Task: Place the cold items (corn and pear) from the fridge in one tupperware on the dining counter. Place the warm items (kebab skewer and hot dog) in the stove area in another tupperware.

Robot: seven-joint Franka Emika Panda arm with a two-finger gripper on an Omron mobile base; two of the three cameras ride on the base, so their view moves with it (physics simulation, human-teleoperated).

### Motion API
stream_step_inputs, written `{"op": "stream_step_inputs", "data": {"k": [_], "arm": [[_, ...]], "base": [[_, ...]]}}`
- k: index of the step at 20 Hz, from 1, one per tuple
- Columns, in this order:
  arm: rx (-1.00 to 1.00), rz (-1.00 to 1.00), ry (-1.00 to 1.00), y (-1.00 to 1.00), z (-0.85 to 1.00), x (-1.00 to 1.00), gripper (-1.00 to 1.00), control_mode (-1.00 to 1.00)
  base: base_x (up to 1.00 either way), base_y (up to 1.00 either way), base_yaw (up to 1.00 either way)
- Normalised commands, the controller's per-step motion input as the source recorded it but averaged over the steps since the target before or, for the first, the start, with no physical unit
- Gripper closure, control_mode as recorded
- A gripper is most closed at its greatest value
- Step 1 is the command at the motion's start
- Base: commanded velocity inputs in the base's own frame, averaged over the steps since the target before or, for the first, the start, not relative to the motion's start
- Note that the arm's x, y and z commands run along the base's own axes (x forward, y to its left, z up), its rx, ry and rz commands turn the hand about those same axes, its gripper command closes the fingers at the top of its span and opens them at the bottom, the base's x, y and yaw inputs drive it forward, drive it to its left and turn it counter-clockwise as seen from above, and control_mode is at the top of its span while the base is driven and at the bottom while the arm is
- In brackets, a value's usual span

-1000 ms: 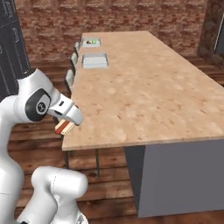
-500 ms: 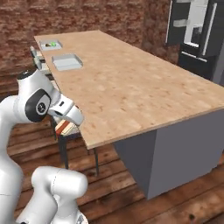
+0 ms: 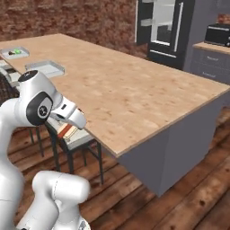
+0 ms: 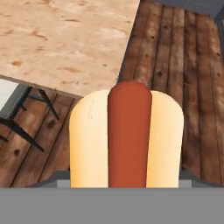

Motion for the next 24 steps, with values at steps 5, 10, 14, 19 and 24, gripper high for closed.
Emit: {"op": "stream_step_inputs", "data": {"k": [5, 10, 14, 19, 24], "arm": [[0.00, 0.00, 0.00, 0.00, 0.00, 0.00, 1.00, 1.00], [0.00, 0.00, 0.00, 0.00, 0.00, 0.00, 1.00, 1.00], [0.00, 0.00, 0.00, 0.00, 0.00, 0.00, 1.00, 1.00], [0.00, 0.00, 0.00, 0.00, 0.00, 0.00, 1.00, 1.00], [0.00, 0.00, 0.00, 0.00, 0.00, 0.00, 1.00, 1.00]], "base": [[0.15, 1.00, -0.34], [0.19, 1.00, -0.26], [0.22, 1.00, -0.24], [0.27, 1.00, -0.22], [0.32, 1.00, -0.22]]}}
